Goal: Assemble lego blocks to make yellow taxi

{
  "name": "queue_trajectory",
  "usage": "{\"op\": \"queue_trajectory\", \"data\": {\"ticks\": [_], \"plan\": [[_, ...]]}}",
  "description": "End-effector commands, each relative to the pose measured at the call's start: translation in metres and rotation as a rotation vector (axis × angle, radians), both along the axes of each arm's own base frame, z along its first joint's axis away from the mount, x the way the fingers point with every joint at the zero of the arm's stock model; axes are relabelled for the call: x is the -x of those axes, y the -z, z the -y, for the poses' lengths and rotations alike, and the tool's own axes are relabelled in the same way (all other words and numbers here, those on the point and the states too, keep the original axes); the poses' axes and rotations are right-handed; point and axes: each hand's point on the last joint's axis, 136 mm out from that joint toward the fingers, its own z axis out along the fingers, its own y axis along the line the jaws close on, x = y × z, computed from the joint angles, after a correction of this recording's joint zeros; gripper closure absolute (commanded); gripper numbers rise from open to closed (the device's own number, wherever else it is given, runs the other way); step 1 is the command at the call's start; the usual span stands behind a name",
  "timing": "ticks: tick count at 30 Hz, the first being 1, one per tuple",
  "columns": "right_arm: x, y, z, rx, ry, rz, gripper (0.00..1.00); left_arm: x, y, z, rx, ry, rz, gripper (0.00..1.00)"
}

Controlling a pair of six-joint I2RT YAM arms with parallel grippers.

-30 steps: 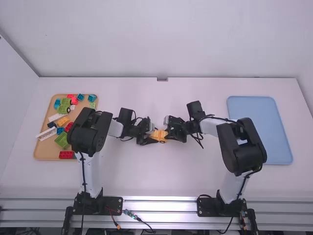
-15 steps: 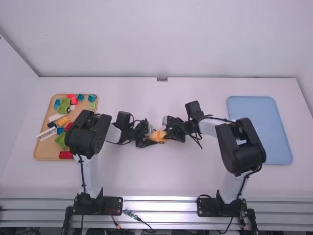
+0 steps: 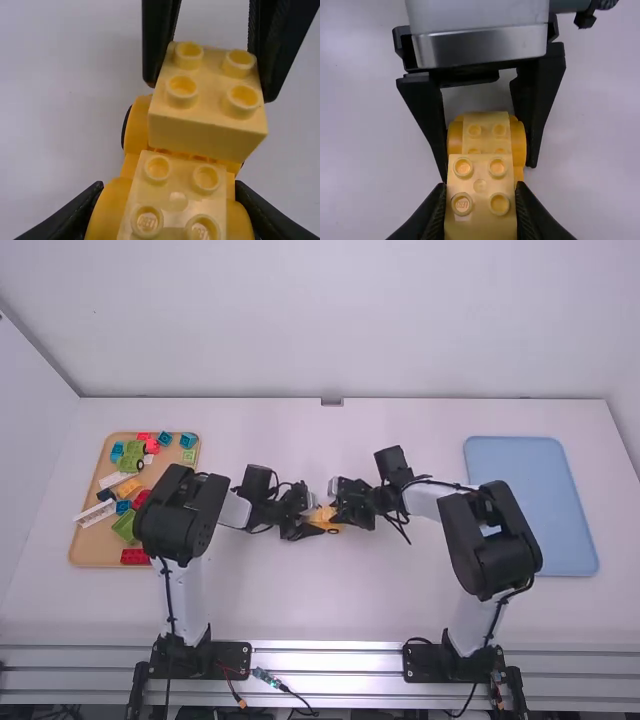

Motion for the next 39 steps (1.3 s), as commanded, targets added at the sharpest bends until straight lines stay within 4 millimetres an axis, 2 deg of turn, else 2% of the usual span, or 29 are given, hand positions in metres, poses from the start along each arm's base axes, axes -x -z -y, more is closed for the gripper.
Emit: {"op": "queue_trajectory", "data": {"ticks": [1, 10, 15, 21, 25, 39], "plan": [[0.005, 0.007, 0.001, 0.000, 0.000, -0.035, 1.00, 0.000, -0.001, 0.000, -0.024, -0.005, 0.011, 0.54], [0.005, 0.027, 0.002, 0.008, 0.009, -0.071, 1.00, 0.000, 0.003, -0.002, -0.041, -0.019, 0.020, 0.57], [0.002, 0.027, 0.006, 0.012, 0.024, -0.076, 1.00, 0.002, 0.004, -0.002, -0.033, -0.023, 0.046, 0.57], [-0.002, 0.017, 0.012, -0.015, 0.038, -0.072, 1.00, 0.002, 0.005, -0.003, -0.038, -0.039, 0.047, 0.57], [0.003, 0.017, 0.014, -0.009, 0.011, -0.064, 1.00, 0.001, 0.005, -0.003, -0.041, -0.039, 0.037, 0.56], [0.010, 0.027, 0.002, 0.059, -0.027, -0.024, 1.00, 0.007, 0.005, -0.001, -0.031, 0.000, 0.057, 0.59]]}}
